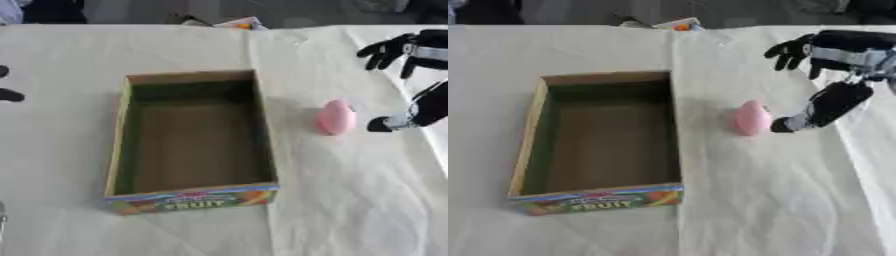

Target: Pick up objects on the table and place them in the box.

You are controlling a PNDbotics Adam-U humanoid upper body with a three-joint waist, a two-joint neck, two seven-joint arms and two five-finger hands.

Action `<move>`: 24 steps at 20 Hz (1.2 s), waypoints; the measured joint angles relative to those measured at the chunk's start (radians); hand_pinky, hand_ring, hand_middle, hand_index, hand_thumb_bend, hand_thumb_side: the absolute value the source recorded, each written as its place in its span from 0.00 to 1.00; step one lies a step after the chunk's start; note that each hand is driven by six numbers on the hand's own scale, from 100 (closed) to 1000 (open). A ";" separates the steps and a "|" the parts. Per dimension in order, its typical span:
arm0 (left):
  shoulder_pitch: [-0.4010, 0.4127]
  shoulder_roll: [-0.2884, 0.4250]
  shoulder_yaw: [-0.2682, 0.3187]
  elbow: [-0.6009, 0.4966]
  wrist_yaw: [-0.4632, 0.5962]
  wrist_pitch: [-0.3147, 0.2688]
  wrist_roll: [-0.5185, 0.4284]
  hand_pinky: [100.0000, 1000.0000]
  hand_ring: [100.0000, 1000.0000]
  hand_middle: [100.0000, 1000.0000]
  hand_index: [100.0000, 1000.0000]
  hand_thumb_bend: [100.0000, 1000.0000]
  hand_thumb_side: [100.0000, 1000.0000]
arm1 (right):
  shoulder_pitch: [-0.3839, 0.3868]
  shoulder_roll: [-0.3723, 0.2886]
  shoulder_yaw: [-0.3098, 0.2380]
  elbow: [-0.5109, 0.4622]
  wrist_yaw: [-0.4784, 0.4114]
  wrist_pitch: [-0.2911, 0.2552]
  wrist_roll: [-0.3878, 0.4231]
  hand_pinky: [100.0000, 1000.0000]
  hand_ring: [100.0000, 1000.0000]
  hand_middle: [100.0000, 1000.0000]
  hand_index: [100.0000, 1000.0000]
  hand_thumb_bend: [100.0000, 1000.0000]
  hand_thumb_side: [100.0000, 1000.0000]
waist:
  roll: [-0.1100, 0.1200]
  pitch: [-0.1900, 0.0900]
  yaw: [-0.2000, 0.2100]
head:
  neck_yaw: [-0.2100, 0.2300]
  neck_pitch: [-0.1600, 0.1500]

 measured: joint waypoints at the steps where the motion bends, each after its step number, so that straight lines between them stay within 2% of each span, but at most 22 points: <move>1: 0.000 0.000 -0.001 0.000 0.000 0.001 -0.001 0.44 0.63 0.52 0.50 0.00 0.88 | -0.012 0.015 0.007 0.023 0.011 -0.001 0.006 0.62 0.82 0.76 0.99 0.54 0.27 | 0.000 0.002 0.002 | -0.002 0.000; 5: 0.000 0.000 -0.005 0.000 0.000 0.001 -0.002 0.44 0.63 0.52 0.50 0.00 0.88 | -0.050 0.065 0.025 0.119 0.038 -0.022 0.022 0.62 0.82 0.76 0.99 0.55 0.27 | 0.000 0.003 0.006 | -0.009 -0.001; 6: 0.000 0.000 -0.005 0.000 0.000 0.001 -0.002 0.44 0.63 0.52 0.50 0.00 0.89 | -0.056 0.072 0.027 0.140 0.043 -0.031 0.022 0.62 0.80 0.75 0.97 0.61 0.26 | 0.000 0.003 0.006 | -0.009 -0.001; 17: 0.000 -0.008 -0.005 0.000 0.000 0.006 -0.007 0.44 0.63 0.52 0.49 0.00 0.89 | -0.100 0.173 0.050 0.334 0.105 -0.102 0.044 0.61 0.78 0.70 0.93 0.55 0.25 | 0.004 0.014 0.025 | -0.026 -0.004; 19: 0.000 -0.009 -0.005 0.000 0.000 0.006 -0.008 0.44 0.63 0.52 0.49 0.00 0.89 | -0.101 0.184 0.051 0.355 0.119 -0.110 0.044 0.61 0.78 0.68 0.92 0.49 0.25 | 0.006 0.015 0.029 | -0.027 -0.004; 24: 0.000 -0.009 -0.005 0.000 0.001 0.007 -0.010 0.44 0.63 0.52 0.49 0.00 0.88 | -0.101 0.202 0.053 0.401 0.152 -0.137 0.032 0.58 0.74 0.64 0.90 0.20 0.23 | 0.006 0.016 0.035 | -0.032 -0.004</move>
